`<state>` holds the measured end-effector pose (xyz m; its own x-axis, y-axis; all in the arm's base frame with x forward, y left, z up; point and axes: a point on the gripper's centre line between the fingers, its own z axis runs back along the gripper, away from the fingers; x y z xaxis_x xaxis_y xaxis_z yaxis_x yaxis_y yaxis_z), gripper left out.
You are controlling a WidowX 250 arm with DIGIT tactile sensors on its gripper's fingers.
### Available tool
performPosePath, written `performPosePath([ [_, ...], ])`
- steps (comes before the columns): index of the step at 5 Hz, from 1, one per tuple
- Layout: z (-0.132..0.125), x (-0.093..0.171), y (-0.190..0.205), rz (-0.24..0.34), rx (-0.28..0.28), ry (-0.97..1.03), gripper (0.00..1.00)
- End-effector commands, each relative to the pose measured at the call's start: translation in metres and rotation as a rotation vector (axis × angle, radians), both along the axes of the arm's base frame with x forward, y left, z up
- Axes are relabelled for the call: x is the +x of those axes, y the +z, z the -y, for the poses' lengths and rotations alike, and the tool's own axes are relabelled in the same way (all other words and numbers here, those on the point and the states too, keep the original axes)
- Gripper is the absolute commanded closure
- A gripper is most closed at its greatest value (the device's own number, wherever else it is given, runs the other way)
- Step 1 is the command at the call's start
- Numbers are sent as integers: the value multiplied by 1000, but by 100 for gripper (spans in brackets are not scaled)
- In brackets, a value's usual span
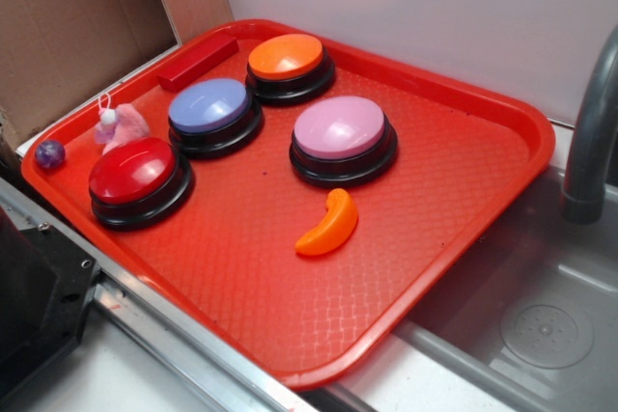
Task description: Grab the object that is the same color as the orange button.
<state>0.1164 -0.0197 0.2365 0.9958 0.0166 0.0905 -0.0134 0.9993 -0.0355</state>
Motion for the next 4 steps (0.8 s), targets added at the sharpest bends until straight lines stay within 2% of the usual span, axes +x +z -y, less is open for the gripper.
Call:
performPosePath([
  [1, 0, 0, 0, 0, 0, 0, 0],
  [2, 12, 14, -16, 4, 4, -26, 0],
  [3, 29, 29, -48, 65, 1, -4, 0],
  [4, 41, 41, -71, 89, -14, -57, 0],
])
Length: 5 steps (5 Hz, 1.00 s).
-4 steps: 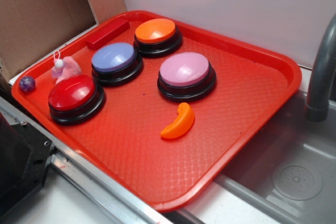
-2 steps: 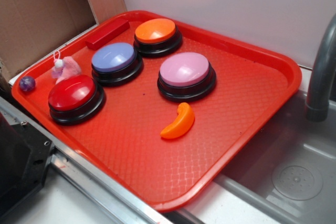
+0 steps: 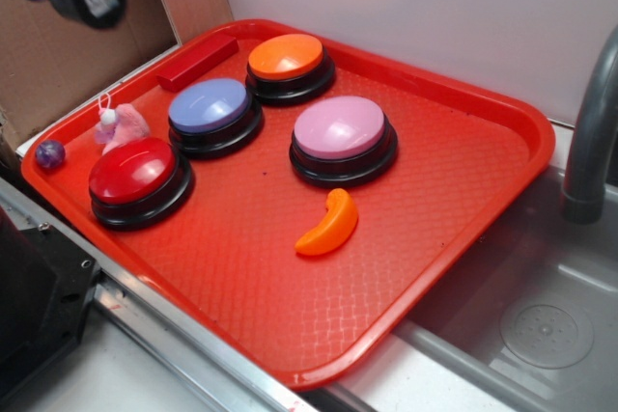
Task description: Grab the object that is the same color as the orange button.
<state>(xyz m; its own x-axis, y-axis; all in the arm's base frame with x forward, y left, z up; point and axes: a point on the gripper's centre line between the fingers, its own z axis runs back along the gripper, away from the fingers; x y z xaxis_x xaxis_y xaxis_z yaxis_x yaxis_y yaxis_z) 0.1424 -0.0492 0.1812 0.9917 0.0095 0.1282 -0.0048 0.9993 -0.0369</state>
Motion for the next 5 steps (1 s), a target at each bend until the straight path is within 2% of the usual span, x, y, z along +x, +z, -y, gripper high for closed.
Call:
performPosePath([
  [1, 30, 34, -58, 86, -15, -57, 0],
  [3, 66, 59, -122, 119, -18, -115, 0],
  [4, 84, 64, -143, 84, -46, -185, 0],
  [5, 96, 62, -154, 72, -32, -216, 0],
])
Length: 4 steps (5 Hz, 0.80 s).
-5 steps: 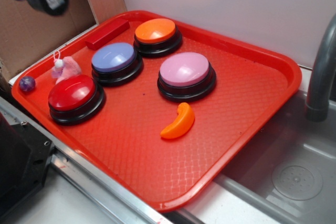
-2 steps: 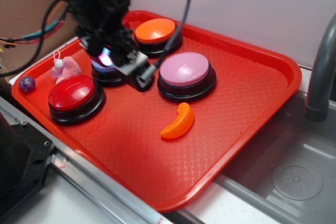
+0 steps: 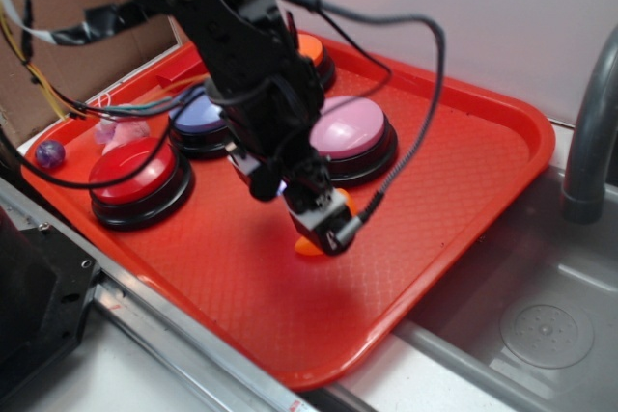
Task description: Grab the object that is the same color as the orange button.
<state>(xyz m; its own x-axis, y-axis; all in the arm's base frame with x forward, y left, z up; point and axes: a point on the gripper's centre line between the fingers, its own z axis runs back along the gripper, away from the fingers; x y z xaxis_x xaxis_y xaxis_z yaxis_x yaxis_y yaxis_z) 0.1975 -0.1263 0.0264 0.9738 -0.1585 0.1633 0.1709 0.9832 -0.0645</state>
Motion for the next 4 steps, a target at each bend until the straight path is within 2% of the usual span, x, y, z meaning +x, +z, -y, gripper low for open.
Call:
performPosePath([
  [1, 25, 9, -11, 45, 39, -43, 0],
  [2, 27, 10, -15, 54, 65, -22, 0],
  [3, 23, 14, -18, 55, 62, 17, 0],
  [4, 19, 16, -20, 37, 14, 36, 0],
])
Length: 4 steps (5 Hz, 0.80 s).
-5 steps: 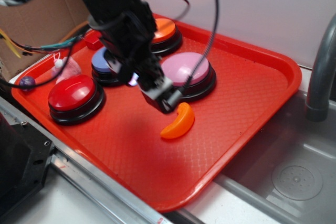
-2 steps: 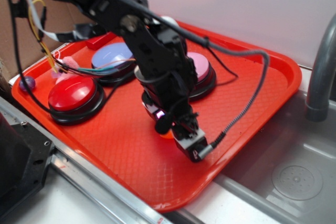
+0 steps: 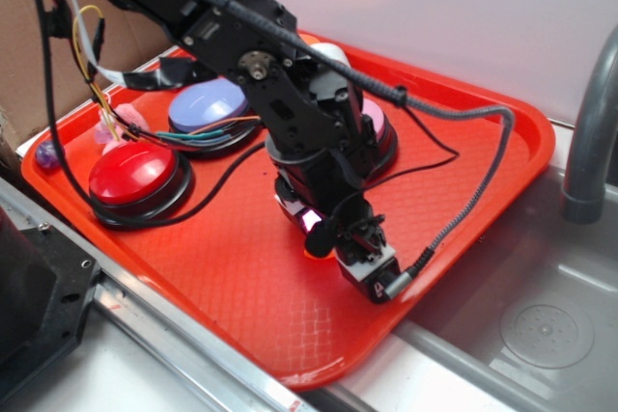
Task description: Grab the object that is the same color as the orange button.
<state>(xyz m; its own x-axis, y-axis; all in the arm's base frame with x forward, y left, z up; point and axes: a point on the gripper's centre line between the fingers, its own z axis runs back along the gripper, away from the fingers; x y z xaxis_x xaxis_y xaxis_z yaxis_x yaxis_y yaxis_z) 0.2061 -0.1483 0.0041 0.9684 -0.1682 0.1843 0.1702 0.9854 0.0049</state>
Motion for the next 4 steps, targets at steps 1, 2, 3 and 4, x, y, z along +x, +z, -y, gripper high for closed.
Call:
performPosePath([
  [1, -6, 7, -3, 9, -24, 72, 0],
  [2, -5, 6, -9, 22, 18, 78, 0],
  [3, -5, 6, -14, 8, 18, 77, 0],
  [4, -6, 5, -18, 3, 25, 78, 0],
])
